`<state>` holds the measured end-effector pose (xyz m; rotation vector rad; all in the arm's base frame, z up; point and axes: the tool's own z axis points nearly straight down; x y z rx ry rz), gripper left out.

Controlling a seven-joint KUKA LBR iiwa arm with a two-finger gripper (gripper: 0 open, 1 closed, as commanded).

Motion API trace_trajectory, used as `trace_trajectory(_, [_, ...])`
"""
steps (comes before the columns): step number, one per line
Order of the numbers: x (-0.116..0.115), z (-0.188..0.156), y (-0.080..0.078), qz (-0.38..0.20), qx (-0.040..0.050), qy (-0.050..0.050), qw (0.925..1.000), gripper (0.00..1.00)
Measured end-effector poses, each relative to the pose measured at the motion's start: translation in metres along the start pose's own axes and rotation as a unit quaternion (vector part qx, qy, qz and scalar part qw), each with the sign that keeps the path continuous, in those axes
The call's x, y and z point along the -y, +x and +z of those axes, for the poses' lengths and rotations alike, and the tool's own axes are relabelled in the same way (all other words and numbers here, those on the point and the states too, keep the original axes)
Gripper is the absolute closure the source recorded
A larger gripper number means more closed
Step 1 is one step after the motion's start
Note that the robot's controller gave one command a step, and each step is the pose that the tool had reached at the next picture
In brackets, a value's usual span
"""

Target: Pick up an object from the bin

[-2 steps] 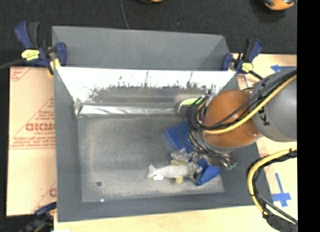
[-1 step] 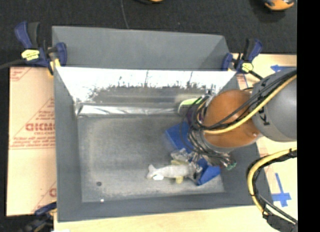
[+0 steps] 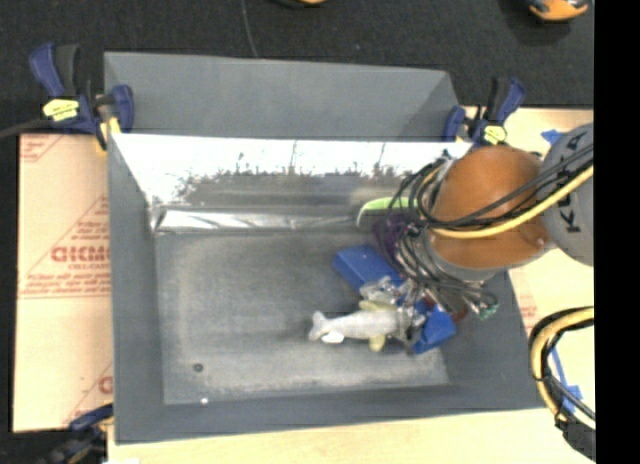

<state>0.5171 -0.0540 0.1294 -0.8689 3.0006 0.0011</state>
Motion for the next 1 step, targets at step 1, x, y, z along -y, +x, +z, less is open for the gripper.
trace_trajectory(1, [-0.0104,-0.076,-0.0143,0.018,0.0001,0.001,0.9998,1.0])
